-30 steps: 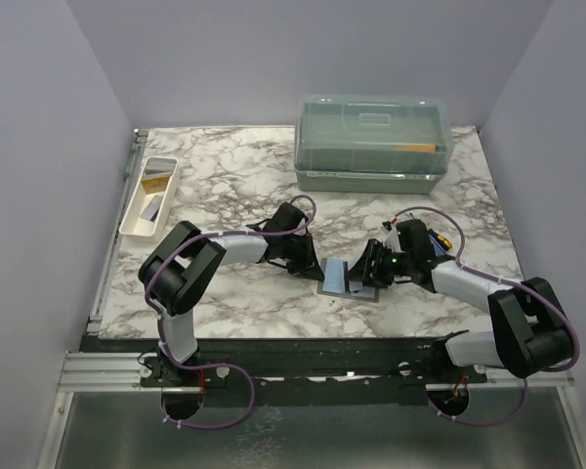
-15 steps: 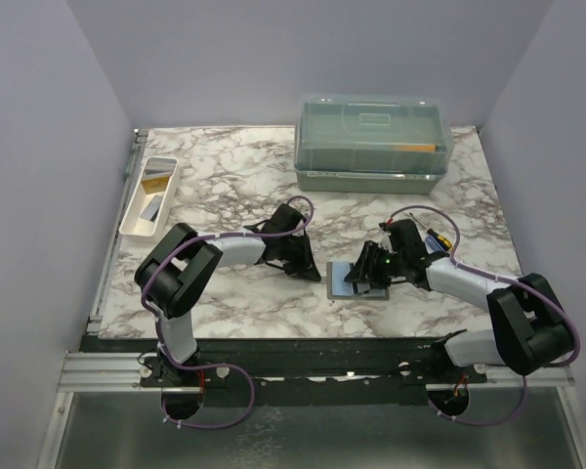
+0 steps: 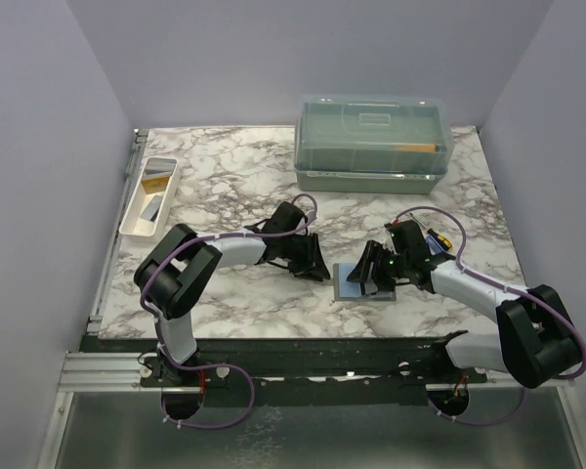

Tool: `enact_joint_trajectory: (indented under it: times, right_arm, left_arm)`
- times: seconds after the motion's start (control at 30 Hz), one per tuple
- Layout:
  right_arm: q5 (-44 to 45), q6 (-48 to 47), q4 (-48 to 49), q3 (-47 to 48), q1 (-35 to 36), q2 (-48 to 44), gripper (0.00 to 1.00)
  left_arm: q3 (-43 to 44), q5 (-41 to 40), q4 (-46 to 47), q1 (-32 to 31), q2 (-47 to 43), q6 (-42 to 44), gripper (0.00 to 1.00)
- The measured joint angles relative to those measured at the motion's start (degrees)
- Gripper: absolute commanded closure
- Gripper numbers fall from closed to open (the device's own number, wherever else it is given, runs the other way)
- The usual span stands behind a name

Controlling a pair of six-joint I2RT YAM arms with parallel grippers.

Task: Put the credit cards into the card holder
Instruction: Insert the credit card into the card holder.

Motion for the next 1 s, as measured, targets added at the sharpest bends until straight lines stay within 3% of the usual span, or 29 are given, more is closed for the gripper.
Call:
enact_joint_trajectory:
  times: [0.07,0.23,0.4,0.67,0.77,1.0]
  right_arm:
    - [0.0,0.1,0.0,0.0,0.0,0.0,0.37]
    - [0.2,0.2,-0.2,0.2,0.0,0.0,0.34]
    - [2.3,0.0,-2.7,1.4,0.0,-0.2,0.3]
    - [5.4,-0.3,-6.2,2.2,0.0,-1.4,0.25]
    - [5.7,-0.6,-6.8,2.4,0.0,-1.7,0.25]
    - [5.6,-1.4,-7.3,2.6,0.0,-1.9,0.25]
  left_arm:
    - [0.5,1.7,0.5,-0.4,0.0,0.0,0.67]
    - [3.6,5.1,1.9,-3.3,0.7,-0.5,0.86]
    - [4.6,5.5,3.4,-4.6,3.9,-1.5,0.91]
    - [2.8,3.2,1.3,-0.7,6.2,-2.4,0.94]
    - [2.7,3.1,1.3,0.2,6.2,-2.4,0.91]
    - [0.7,2.0,0.6,0.4,2.8,0.5,0.68]
